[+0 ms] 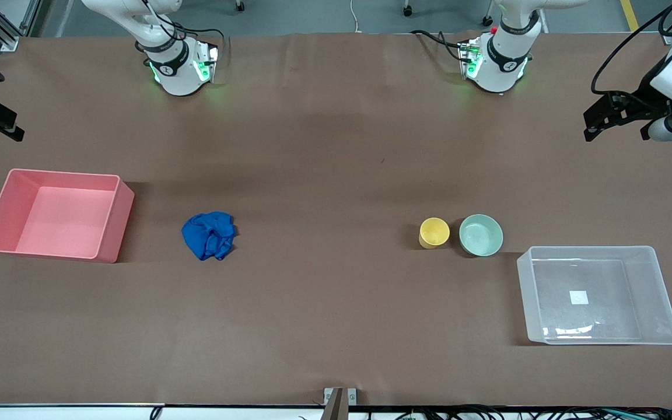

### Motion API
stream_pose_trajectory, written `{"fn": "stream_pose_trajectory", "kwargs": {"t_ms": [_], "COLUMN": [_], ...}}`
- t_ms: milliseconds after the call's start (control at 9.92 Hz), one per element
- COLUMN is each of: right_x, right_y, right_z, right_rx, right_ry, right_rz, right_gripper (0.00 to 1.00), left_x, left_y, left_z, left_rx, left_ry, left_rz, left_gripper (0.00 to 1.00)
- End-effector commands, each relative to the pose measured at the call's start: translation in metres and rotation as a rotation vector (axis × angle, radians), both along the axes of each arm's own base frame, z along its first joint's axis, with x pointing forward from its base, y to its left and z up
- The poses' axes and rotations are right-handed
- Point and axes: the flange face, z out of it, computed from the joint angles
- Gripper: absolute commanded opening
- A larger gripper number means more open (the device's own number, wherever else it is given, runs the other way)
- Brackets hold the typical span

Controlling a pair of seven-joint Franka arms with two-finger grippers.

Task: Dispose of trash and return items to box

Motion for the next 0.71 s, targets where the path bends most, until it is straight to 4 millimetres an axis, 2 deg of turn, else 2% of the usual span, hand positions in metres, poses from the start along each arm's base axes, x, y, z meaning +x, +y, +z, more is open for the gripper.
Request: {"fn": "stream_pose_trajectory", "kwargs": {"t_ms": [0, 101, 303, 504, 605], "right_x": [-0.002, -0.002, -0.003, -0.002, -0.002], "right_y": [0.0, 0.0, -0.001, 0.0, 0.0], "right_z": [0.0, 0.0, 0.0, -0.001, -0.002], "right_rx": [0.016, 0.016, 0.017, 0.017, 0.017], "right_ry": [0.004, 0.005, 0.008, 0.008, 0.01], "right_rz": [0.005, 0.003, -0.002, -0.002, -0.002], "right_gripper": [1.0, 1.0, 1.0, 1.0, 1.0], "left_x": [0.006, 0.009, 0.028, 0.049, 0.056], "left_y": [-0.001, 0.001, 0.001, 0.01, 0.013], "left_z": [-0.013, -0.017, -0.025, -0.056, -0.081], "left_rx": [-0.016, -0.016, -0.022, -0.021, -0.021], "left_ry": [0.029, 0.036, 0.044, 0.034, 0.012], "left_rz": [-0.013, -0.01, -0.006, 0.017, 0.043], "left_gripper": [1.0, 1.0, 1.0, 1.0, 1.0]}}
